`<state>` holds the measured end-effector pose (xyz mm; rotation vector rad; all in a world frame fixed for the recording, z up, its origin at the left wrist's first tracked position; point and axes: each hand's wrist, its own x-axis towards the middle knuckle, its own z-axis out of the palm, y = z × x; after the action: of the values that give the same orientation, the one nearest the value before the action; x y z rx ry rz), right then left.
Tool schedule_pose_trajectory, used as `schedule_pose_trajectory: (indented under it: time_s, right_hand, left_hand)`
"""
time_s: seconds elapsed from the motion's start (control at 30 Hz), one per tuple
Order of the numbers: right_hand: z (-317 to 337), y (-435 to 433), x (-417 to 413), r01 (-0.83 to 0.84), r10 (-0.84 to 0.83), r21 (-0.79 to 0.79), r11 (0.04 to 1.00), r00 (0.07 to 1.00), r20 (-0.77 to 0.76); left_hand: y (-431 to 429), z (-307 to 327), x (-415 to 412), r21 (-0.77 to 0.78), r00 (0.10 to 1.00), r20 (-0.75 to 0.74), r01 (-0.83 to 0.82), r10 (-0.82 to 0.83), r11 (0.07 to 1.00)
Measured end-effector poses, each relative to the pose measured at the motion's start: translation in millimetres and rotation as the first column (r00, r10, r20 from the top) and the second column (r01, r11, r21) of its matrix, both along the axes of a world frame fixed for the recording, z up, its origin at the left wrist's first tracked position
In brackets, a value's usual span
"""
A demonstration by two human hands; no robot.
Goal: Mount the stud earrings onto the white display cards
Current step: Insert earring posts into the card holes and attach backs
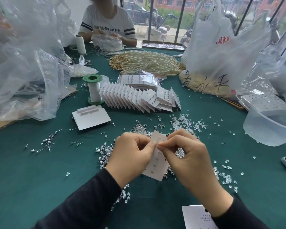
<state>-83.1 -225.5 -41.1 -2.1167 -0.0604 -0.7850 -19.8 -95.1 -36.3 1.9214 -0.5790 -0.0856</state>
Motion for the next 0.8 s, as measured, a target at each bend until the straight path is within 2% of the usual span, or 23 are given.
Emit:
schedule_pose_trajectory:
  time_s: [0.23,0.37,0.47,0.6,0.67,0.8]
  right_hand:
    - [-1.3,1.5,0.5,0.006,-0.006,0.0,1.0,0.999,-0.034]
    - [0.8,1.7,-0.2,-0.007,0.008,0.039,0.999,1.0,-0.023]
    - [1.2,1.1,0.6,-0.012,0.016,0.065,0.998,0.998,-0.063]
    - [1.4,-2.1,1.4,-0.006,0.016,0.07,0.998,0.99,-0.138]
    - [1.7,-3.5,-1.8,0.009,-0.004,0.046,0.999,0.994,-0.107]
    - [1.1,-2.9,-5.7,0.038,-0.038,-0.002,0.999,0.999,-0.015]
  left_hand:
    - [0.1,0.9,-2.0,0.065,0.994,0.11,0.003,-0.01,0.998]
    - [0.9,1.4,-1.9,0.049,0.991,0.115,0.061,-0.067,0.997]
    - [2.1,1.5,-1.1,0.004,0.994,0.029,0.105,-0.106,0.994]
    - [-2.0,-1.2,-1.2,-0.106,0.978,-0.179,0.088,-0.106,0.99]
    - [-5.2,-2.2,-3.3,-0.155,0.966,-0.248,0.034,-0.072,0.987]
    - [-7.6,-0.7,-5.7,-0.157,0.967,-0.249,0.016,-0.055,0.987]
